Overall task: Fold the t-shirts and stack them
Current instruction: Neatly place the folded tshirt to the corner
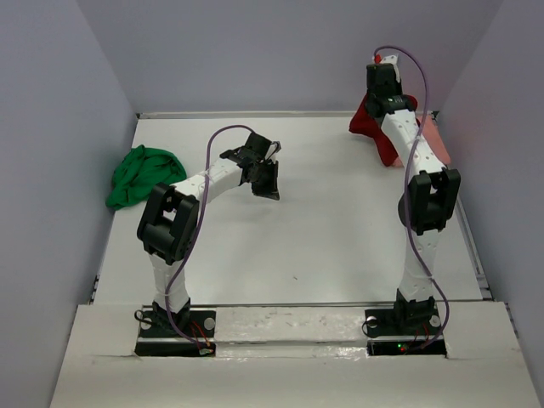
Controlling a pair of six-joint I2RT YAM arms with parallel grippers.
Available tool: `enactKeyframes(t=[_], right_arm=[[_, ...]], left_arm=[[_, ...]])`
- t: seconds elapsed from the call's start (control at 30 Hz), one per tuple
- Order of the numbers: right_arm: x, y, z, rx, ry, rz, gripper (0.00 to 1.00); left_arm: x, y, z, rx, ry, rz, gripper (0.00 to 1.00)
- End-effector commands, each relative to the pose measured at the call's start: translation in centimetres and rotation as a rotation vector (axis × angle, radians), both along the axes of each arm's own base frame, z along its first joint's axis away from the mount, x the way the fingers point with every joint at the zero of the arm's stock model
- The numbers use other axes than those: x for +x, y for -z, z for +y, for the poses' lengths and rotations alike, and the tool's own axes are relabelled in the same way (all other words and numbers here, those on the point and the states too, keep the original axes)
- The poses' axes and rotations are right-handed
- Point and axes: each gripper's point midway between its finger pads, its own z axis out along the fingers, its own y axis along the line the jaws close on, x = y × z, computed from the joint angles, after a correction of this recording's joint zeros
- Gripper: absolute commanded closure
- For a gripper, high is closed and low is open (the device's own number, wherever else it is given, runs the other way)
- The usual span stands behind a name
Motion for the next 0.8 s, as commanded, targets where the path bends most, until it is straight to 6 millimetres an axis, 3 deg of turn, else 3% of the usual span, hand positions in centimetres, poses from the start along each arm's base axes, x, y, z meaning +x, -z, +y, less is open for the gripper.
enactKeyframes(t=[0.0,0.4,0.77], right_arm=[[-0.1,-3.2,-3.2,0.001,0.110,-0.125,1.00],[0.1,-0.9,-8.0,0.037,0.159,-0.096,1.00],[1.7,2.0,-10.5,0.050,0.172,-0.060,1.00]], left_arm=[[-0.3,-0.9,-0.2,-0.013,0.027,-0.015,1.00],[-0.4,-0.6,-0.2,-0.009,0.030,-0.006,1.00],[-0.7,-0.1,-0.1,-0.003,0.038,0.007,1.00]])
